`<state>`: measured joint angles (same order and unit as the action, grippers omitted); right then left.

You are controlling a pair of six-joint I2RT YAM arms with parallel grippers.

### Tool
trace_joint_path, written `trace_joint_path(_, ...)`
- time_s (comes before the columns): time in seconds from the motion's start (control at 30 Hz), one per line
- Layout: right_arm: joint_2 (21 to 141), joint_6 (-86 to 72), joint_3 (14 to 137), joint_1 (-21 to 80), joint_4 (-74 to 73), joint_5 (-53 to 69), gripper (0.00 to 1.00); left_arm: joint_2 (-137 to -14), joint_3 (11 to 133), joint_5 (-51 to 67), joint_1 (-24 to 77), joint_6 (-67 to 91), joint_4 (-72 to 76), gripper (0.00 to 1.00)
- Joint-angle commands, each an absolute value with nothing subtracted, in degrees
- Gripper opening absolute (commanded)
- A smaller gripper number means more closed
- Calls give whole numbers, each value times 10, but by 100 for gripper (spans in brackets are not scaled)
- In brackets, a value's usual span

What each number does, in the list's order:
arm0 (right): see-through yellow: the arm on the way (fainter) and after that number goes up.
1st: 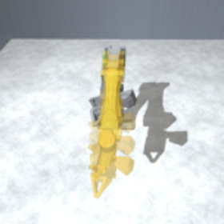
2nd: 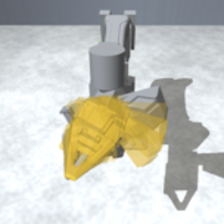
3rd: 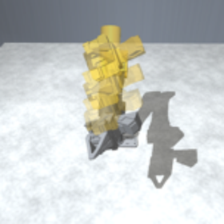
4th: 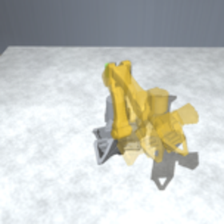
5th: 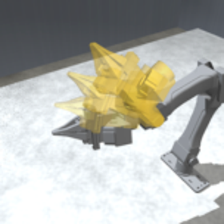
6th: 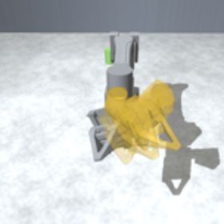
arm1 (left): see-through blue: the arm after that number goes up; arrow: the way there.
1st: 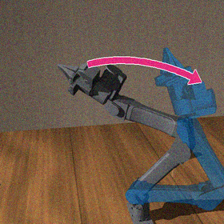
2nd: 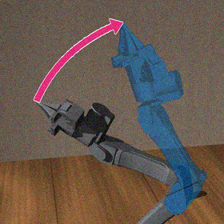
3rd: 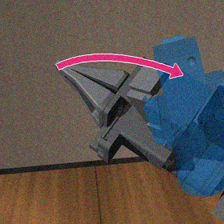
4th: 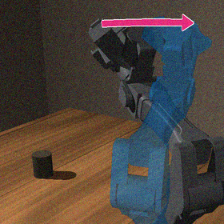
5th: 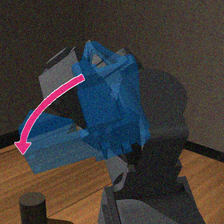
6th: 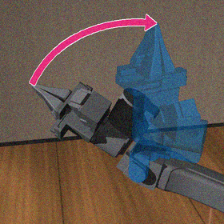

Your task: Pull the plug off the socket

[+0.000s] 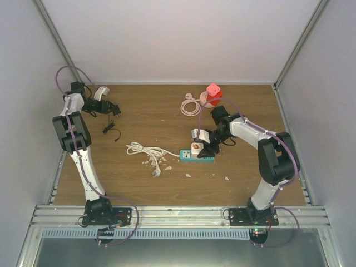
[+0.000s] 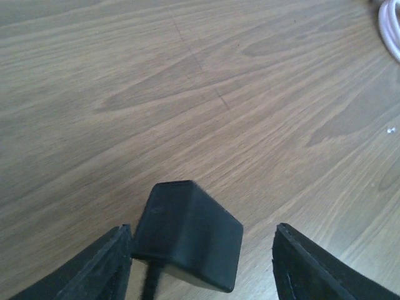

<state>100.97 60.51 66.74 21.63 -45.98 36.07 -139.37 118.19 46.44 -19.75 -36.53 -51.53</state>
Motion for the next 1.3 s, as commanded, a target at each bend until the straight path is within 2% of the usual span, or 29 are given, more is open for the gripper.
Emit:
trace_joint_path(0.0,1031,591,657,222,-468,314,75,-1384,1200,444,-203,-369,-495,66)
trace_joint_path(0.2,1015,587,661,220,-466,327,86,-1340,1183,446,-204,-375,-479,76)
trace_joint_path(0.53,977,579,657,184,-454,353,91,-1197,1066,480,-169,-446,-434,91)
trace_joint_path(0.73,940,596,628,152,-450,363,92,-1116,978,507,-102,-508,-420,93)
trace_joint_path(0.97,899,606,561,132,-410,353,93,-1033,855,531,12,-508,-363,93)
trace_joint_path(1.27,889,602,501,131,-347,344,92,-975,736,579,131,-560,-303,90)
